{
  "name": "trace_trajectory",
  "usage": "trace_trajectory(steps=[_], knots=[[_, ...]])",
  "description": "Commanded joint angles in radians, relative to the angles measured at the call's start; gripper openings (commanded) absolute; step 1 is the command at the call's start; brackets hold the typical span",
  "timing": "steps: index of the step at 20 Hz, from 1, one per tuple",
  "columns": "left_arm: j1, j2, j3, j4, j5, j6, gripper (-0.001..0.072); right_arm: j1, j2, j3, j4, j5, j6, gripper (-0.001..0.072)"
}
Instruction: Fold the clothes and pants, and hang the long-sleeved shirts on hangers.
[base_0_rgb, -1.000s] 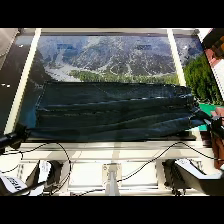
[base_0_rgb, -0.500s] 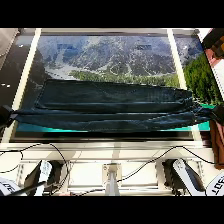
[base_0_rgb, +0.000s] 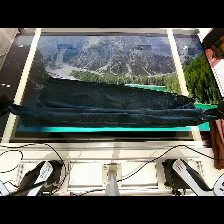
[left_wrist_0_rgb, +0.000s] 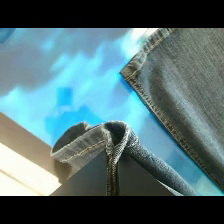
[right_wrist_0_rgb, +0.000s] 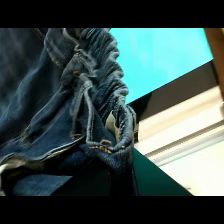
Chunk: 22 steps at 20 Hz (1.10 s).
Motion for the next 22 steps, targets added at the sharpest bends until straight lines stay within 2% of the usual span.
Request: trace_trajectory(steps=[1,7,11,15,19,22], knots=[[-0.113,-0.144,0.083,0.043,-0.001,-0.068,0.0025,0.103,-0.126,0.014,-0.002,0.026,0.005,0.0043],[-0.182,-0.401,0.344,0.044,-0.001,-0.121,0.0025,0.306,-0.396,0.181,-0.013,0.030,0.006,0.0043],[-0.182,-0.532,0.474,0.043,-0.013,-0.172,0.0026,0.314,-0.535,0.410,-0.015,0.030,0.048,0.0043],[-0.192,-0.580,0.559,0.036,0.005,-0.181,0.0025,0.312,-0.605,0.566,-0.008,0.024,0.093,0.0043],[-0.191,-0.584,0.583,0.037,0.105,-0.248,0.0025,0.312,-0.632,0.594,0.016,-0.085,0.154,0.0043],[-0.199,-0.599,0.583,0.036,0.163,-0.283,0.0026,0.312,-0.635,0.594,0.123,-0.267,0.189,0.0043]])
